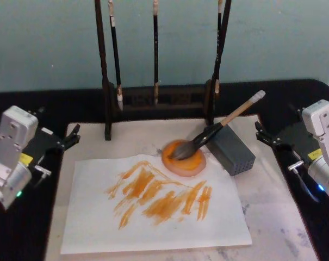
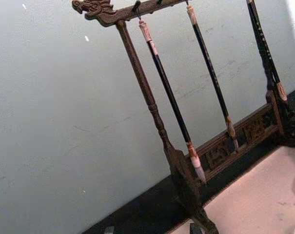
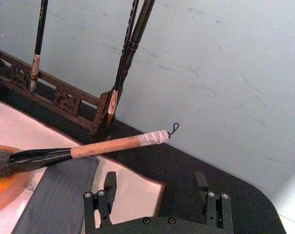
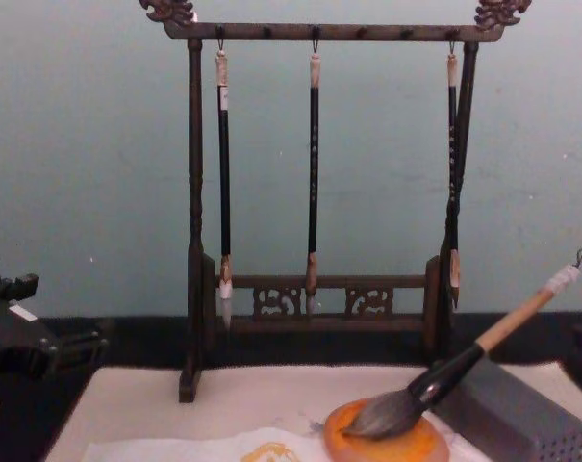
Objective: Pick up the brush from the inkstone, write on the paper, then place the brush back to its original position.
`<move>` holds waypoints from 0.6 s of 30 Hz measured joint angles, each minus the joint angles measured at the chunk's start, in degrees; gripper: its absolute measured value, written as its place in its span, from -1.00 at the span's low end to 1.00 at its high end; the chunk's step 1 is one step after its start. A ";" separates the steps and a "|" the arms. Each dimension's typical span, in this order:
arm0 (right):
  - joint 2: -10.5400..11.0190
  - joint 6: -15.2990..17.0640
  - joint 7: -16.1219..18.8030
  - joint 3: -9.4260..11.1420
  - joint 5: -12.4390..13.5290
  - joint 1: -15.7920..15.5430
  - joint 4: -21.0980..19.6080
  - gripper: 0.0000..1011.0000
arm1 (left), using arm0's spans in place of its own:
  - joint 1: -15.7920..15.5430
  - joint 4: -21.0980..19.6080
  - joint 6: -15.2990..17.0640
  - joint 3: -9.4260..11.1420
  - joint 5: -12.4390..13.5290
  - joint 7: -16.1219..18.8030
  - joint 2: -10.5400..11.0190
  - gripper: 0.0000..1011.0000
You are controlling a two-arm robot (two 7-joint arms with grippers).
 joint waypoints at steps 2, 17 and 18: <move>0.00 0.00 0.00 0.00 0.00 0.00 0.00 0.98 | 0.00 0.00 0.00 0.00 0.00 0.00 0.00 0.98; 0.00 0.00 0.00 0.00 0.00 0.00 0.00 0.98 | 0.00 0.00 0.00 0.00 0.00 0.00 0.00 0.98; 0.00 0.00 0.00 0.00 0.00 0.00 0.00 0.98 | 0.00 0.00 0.00 0.00 0.00 0.00 0.00 0.98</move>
